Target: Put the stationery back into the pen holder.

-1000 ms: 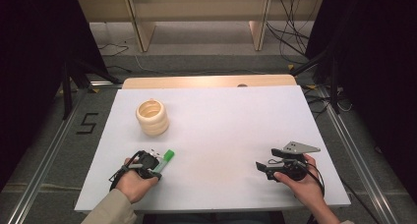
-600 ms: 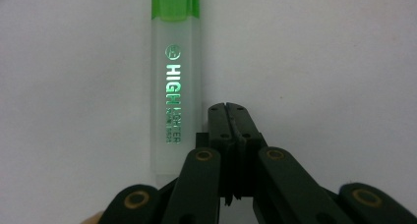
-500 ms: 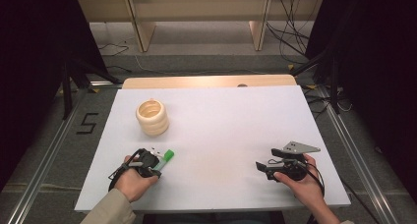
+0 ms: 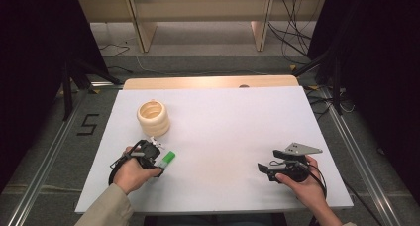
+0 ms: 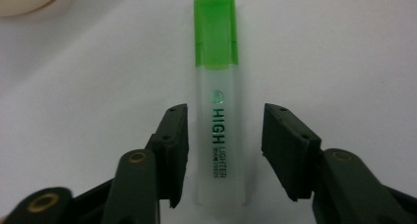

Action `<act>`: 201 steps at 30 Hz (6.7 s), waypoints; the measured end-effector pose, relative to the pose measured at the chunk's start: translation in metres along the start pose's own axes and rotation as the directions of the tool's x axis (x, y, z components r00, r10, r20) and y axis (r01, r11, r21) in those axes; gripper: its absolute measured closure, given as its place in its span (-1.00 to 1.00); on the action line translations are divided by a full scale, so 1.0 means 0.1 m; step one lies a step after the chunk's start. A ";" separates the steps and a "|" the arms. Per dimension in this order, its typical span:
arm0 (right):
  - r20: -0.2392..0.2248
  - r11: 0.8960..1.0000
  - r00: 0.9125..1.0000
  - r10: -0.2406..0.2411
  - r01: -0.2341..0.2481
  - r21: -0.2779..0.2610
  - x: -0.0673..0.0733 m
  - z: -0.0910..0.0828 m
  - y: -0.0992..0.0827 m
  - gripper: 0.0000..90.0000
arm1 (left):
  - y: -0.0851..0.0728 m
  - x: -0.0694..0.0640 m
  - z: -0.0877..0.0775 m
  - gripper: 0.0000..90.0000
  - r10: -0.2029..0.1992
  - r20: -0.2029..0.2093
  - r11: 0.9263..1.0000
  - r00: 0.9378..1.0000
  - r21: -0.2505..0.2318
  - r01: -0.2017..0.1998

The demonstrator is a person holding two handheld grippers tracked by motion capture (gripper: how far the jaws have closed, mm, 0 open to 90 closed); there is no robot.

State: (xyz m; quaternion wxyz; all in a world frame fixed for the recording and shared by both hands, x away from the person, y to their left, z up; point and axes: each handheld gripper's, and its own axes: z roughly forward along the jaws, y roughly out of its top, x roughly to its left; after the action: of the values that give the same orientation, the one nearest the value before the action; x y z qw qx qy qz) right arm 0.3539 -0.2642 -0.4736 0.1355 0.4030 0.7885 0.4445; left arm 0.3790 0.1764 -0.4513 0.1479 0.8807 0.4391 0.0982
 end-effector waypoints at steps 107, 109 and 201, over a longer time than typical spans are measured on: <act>-0.004 1.000 1.000 -0.002 0.002 -0.004 0.00 0.00 0.00 -0.63 | 0.17 0.10 0.06 0.47 -0.010 0.050 0.995 0.999 0.102 0.005; -0.003 1.000 1.000 -0.002 0.002 -0.004 0.00 0.00 0.00 -0.63 | 0.17 0.10 0.04 0.47 -0.013 0.048 0.996 0.999 0.089 0.008; -0.006 1.000 1.000 -0.002 0.002 -0.004 0.01 -0.01 0.00 -0.63 | 0.04 0.30 -0.30 0.47 -0.197 -0.008 0.875 0.980 -0.453 0.172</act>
State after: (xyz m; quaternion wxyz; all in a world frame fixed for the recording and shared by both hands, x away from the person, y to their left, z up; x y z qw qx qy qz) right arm 0.3531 -0.2640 -0.4728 0.1341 0.4006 0.7884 0.4471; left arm 0.3908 0.2034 -0.4202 0.3446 0.7737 0.4900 0.2065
